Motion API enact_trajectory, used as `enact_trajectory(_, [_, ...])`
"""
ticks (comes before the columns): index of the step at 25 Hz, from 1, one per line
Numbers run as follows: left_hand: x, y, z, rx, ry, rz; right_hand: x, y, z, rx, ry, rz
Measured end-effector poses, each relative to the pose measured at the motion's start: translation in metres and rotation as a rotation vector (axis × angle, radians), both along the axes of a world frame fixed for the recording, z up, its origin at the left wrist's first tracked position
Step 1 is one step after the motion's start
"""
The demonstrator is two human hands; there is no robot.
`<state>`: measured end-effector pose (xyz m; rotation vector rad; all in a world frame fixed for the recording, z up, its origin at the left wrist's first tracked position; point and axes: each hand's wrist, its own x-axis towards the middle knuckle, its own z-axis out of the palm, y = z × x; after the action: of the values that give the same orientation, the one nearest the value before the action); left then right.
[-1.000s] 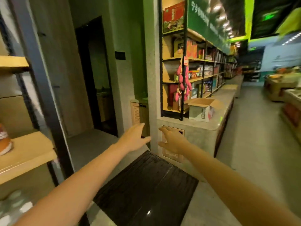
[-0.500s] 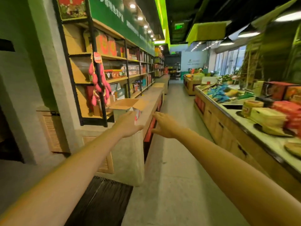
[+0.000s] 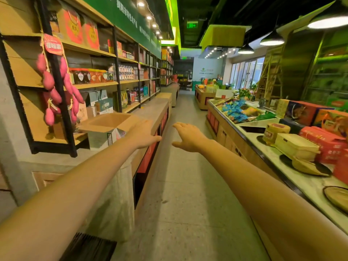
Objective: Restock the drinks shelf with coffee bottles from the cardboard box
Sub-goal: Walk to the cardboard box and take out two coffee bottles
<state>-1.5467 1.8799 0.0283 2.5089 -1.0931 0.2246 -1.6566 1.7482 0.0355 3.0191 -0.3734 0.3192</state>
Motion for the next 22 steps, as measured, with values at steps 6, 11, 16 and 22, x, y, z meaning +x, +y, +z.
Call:
enact_trajectory(6, [0.154, -0.126, 0.022, 0.055, -0.053, -0.025, 0.153, -0.114, 0.017, 0.003, -0.014, -0.044])
enact_trajectory(11, [0.255, -0.227, 0.022, 0.082, -0.05, -0.055, 0.259, -0.209, 0.02, 0.044, -0.037, -0.08])
enact_trajectory(16, [0.369, -0.322, -0.009, 0.108, -0.037, 0.007, 0.369, -0.316, 0.0, -0.005, -0.032, -0.019])
enact_trajectory(22, [0.525, -0.42, -0.021, 0.107, -0.047, 0.176, 0.534, -0.456, -0.005, -0.055, 0.004, 0.095])
